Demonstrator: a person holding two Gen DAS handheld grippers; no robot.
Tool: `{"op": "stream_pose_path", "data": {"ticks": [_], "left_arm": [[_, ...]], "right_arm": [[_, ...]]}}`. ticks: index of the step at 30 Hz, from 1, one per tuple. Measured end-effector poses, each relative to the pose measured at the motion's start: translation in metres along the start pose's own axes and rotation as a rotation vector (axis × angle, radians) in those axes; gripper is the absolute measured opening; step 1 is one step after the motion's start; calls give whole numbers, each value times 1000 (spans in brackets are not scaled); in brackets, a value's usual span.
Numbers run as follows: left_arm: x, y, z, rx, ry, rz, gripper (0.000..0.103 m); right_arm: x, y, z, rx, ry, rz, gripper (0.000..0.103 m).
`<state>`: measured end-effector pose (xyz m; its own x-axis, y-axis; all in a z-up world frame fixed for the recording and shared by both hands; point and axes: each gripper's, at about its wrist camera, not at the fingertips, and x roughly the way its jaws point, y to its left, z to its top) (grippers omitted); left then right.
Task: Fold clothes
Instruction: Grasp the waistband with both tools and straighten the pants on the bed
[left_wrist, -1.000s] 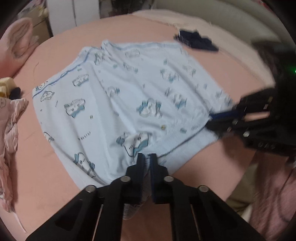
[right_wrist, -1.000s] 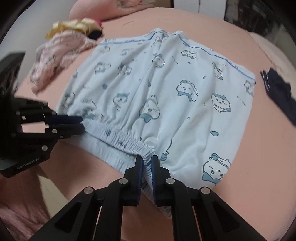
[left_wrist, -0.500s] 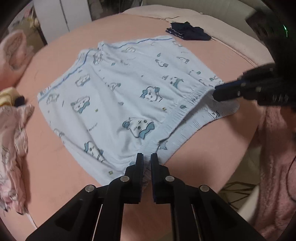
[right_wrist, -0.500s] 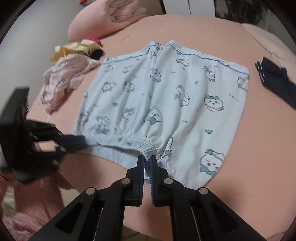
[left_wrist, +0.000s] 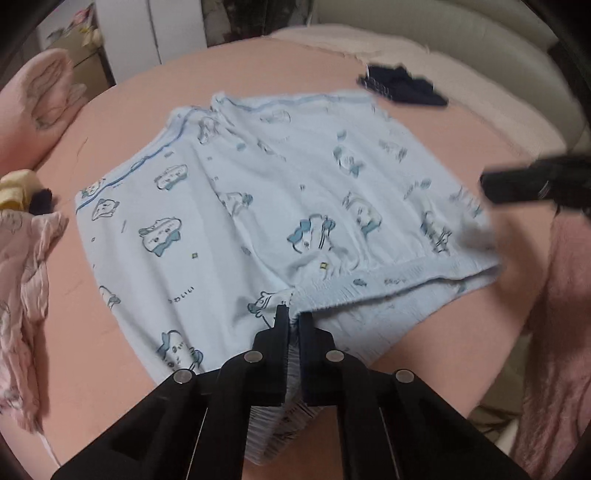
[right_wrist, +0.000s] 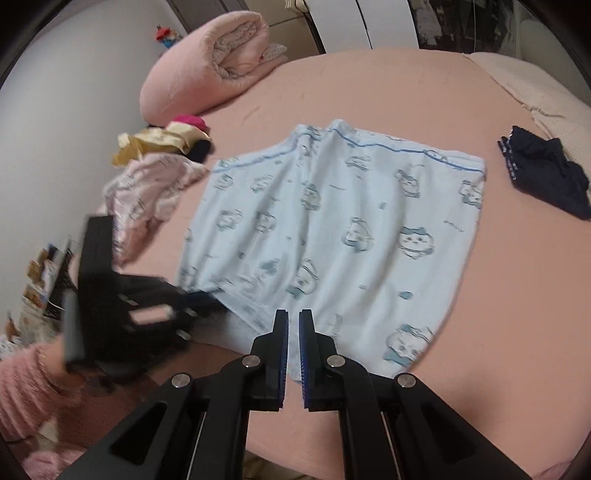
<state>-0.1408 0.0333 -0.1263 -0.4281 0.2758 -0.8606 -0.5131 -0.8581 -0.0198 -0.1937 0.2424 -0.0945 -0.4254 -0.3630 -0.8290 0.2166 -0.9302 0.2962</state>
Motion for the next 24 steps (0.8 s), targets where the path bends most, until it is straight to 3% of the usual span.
{"op": "stream_pose_path", "data": {"ticks": [4,8,12,15,18,19,21,24], "left_arm": [[-18,-2,-3,43,-11,-5,3],[-25,8,4,-9,-35,-30,3],[-34,9,13,-26,-59,-34,3],[-40,10,14,-40,-70,-32,3],[-40,12,12,-52,-69,-45,3],[-37,11,10,-46,-61,-45,3],[-26,7,4,-30,-23,-50,5],[2,4,-6,-30,58,-33,7]], "right_arm": [[16,-8,-14,-18,96,-14,4],[21,12,-17,-86,100,-6,6],[34,38,-8,-138,81,-36,36],[47,51,-3,-179,99,-61,38],[62,47,-5,-235,84,-259,36],[64,40,-5,-224,92,-279,27],[67,21,-5,-154,111,-249,5],[58,12,-6,-109,62,-219,4]]}}
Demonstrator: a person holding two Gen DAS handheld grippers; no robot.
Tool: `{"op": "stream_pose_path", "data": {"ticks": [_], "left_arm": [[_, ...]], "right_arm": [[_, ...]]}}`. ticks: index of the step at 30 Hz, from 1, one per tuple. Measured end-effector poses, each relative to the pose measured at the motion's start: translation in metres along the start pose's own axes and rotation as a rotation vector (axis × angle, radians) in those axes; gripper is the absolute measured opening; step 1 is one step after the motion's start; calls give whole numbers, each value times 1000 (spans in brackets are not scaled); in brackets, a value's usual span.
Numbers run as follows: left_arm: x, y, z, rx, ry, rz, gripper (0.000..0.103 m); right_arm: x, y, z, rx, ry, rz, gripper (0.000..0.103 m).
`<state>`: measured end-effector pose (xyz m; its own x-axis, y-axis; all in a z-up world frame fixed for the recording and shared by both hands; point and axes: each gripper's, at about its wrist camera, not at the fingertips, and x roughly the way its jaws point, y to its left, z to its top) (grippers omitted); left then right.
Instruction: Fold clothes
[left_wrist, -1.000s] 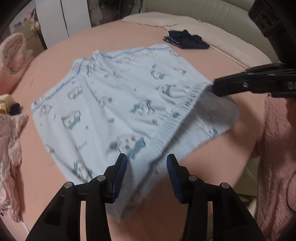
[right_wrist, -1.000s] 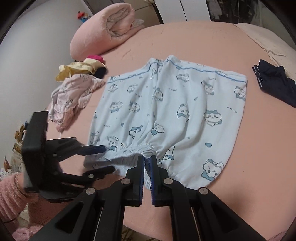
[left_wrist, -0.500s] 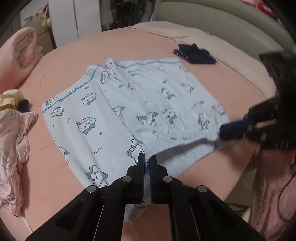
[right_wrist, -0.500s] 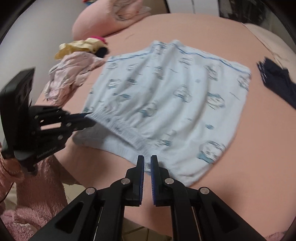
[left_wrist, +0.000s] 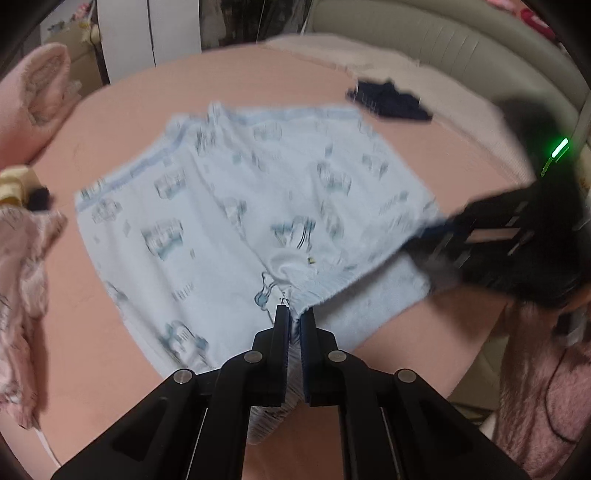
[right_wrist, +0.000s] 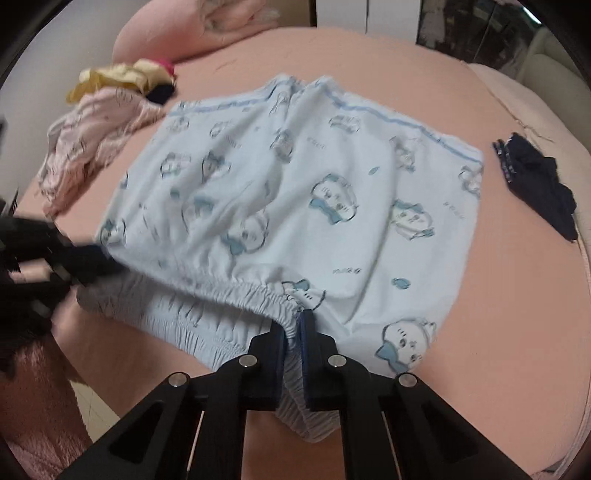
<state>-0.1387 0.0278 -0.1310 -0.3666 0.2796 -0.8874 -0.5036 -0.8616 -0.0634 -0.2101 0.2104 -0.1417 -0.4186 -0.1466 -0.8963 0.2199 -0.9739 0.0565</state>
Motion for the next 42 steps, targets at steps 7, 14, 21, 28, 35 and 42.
{"op": "stream_pose_path", "data": {"ticks": [7,14,21,28,35,42], "left_arm": [[-24,-12,5,25,-92,12,3],[-30,-12,-13,68,-32,6,3],[-19,-6,-25,-4,-6,-34,4],[-20,-19,2,33,-82,-38,60],[15,-18,21,60,-35,76,3],[-26,-20,19,143,-99,80,2]], "right_arm": [[-21,-1,-4,5,-47,21,2],[-31,3,-19,18,-23,43,2],[-7,1,-33,30,46,24,2],[-18,-1,-18,51,-19,72,3],[-40,-11,-11,93,-102,128,3],[-40,-13,-20,60,-49,142,2]]}}
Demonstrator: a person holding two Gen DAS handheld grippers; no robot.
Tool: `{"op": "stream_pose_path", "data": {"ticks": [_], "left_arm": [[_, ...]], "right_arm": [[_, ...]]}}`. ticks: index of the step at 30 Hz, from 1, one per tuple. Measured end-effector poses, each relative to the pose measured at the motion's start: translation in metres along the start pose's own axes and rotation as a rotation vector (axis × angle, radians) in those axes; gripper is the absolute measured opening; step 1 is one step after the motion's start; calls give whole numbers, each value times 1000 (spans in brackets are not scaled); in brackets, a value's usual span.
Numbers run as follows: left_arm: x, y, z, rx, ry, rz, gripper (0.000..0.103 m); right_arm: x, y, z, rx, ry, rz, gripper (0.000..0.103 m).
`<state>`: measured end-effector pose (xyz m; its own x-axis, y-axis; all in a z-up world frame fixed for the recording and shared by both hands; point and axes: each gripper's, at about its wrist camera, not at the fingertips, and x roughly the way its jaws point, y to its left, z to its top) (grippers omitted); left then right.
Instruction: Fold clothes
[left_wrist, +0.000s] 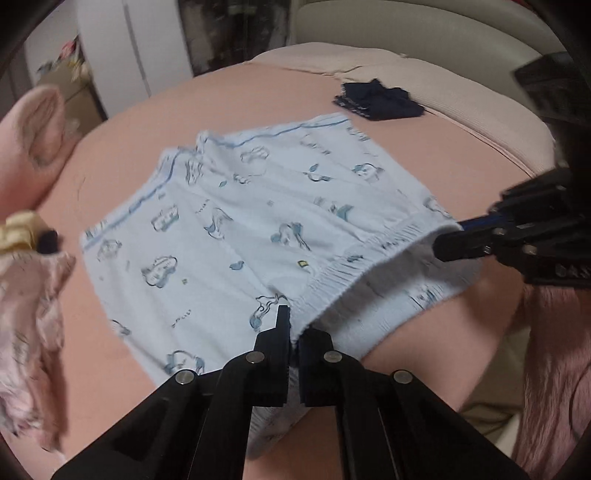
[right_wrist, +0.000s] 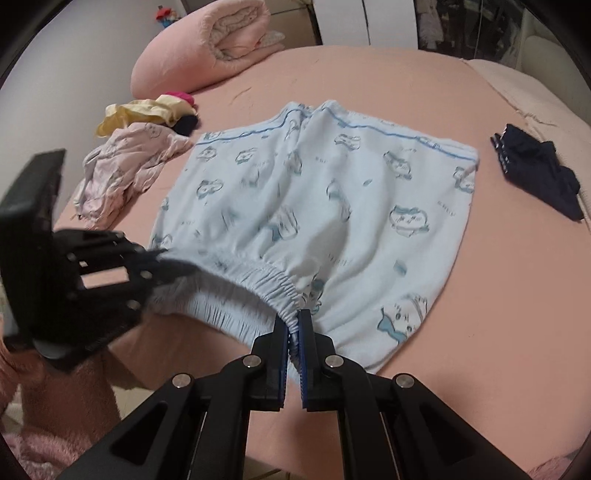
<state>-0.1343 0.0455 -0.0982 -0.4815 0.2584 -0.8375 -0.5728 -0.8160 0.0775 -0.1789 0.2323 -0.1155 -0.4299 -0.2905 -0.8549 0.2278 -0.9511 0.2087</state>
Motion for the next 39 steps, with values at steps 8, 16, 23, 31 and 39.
{"op": "stream_pose_path", "data": {"ticks": [8,16,23,31,39], "left_arm": [[0,-1,-15,61,42,-2,2],[23,17,-14,-51,154,-139,23],[-32,55,-20,-174,-28,-209,65],[20,70,-42,-173,195,9,30],[-18,136,-67,-619,124,-115,30]], "right_arm": [[-4,17,-11,-63,30,-2,2],[20,-13,-18,40,176,-30,14],[-42,-5,-12,-7,82,24,42],[19,-18,-5,36,184,-178,41],[-22,-68,-28,310,166,-89,42]]}}
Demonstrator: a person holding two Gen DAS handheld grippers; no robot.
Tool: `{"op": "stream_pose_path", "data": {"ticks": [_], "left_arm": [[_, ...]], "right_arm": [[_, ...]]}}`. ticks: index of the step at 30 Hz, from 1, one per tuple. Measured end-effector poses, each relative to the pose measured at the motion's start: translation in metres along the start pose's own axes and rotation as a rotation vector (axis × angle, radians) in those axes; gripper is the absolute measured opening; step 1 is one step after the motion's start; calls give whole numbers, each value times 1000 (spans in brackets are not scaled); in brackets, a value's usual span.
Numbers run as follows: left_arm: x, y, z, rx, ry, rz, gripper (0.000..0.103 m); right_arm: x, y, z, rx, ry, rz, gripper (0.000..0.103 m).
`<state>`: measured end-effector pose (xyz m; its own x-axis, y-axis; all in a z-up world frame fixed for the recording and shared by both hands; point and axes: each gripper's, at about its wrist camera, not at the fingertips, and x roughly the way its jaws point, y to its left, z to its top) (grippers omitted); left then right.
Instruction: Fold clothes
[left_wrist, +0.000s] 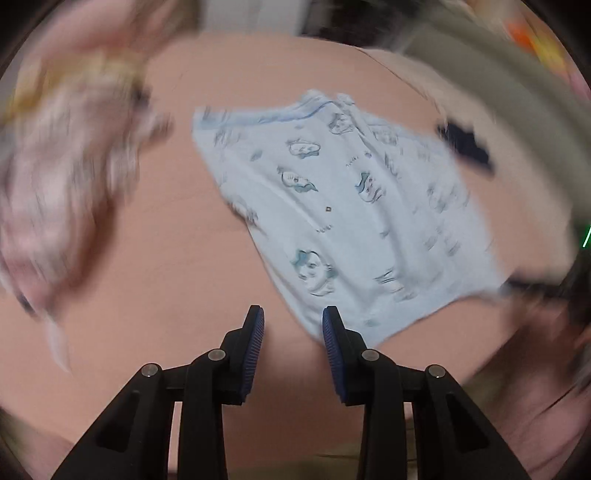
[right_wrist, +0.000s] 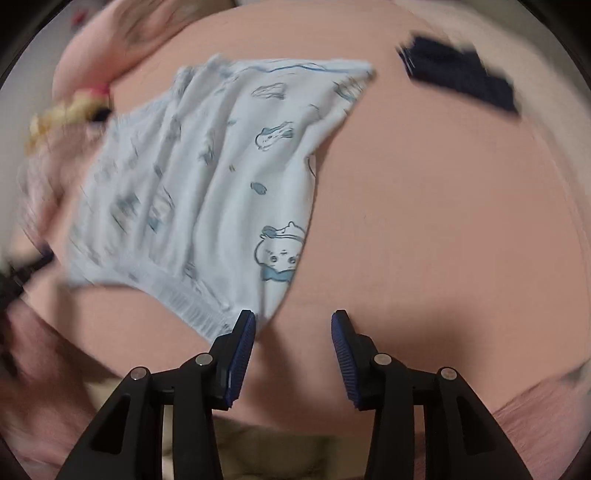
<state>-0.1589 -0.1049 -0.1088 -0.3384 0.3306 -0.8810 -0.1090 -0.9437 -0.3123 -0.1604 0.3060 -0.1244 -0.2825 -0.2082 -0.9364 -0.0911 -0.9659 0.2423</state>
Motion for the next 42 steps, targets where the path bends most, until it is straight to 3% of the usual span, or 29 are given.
{"op": "stream_pose_path", "data": {"ticks": [2,5,7,9,11,12,13,17,20,24,27,30,32,35,37,38,40,42], "left_arm": [[10,1,-2,-38,27,-56,30],[25,7,-9,-143,62,-166,30],[27,1,-20,-190,65,-190,30],[27,-8,-27,-168,45,-170,30],[22,-16,-31,-150,22,-160,25],[19,-17,-29,-147,10,-154,12],[16,-17,-28,-144,-3,-146,10],[-15,-27,-22,-76,-67,-149,8],[-30,-33,-27,-35,-63,-150,8],[-14,-32,-46,-29,15,-121,8],[16,-24,-59,-63,106,-102,12],[8,-17,-56,-93,128,-109,16],[-9,-15,-54,-58,122,-50,26],[-36,-14,-49,63,50,48,27],[-39,-20,-35,150,21,41,27],[-37,-26,-25,205,2,34,27],[-23,-43,-4,299,-29,21,27],[5,-60,12,381,-4,39,27]], "right_arm": [[3,-9,1,104,3,76,42],[11,-3,-1,112,3,101,45],[11,4,-1,106,-8,148,45],[13,10,0,109,-9,205,42],[16,19,4,79,-24,195,33],[19,21,5,63,-35,176,13],[21,19,1,60,-40,163,8],[-2,26,-2,41,-98,187,7],[-27,23,-9,36,-137,197,7],[-21,13,-21,78,-92,198,7],[8,11,-30,77,-9,144,9],[14,6,-28,96,21,163,11],[1,2,-25,96,10,155,15],[-37,2,-23,35,-110,50,16],[-56,7,-13,-33,-193,-6,16],[-62,15,-3,-96,-209,6,16],[-51,44,17,-206,-182,30,16],[-33,70,37,-321,-157,33,16]]}}
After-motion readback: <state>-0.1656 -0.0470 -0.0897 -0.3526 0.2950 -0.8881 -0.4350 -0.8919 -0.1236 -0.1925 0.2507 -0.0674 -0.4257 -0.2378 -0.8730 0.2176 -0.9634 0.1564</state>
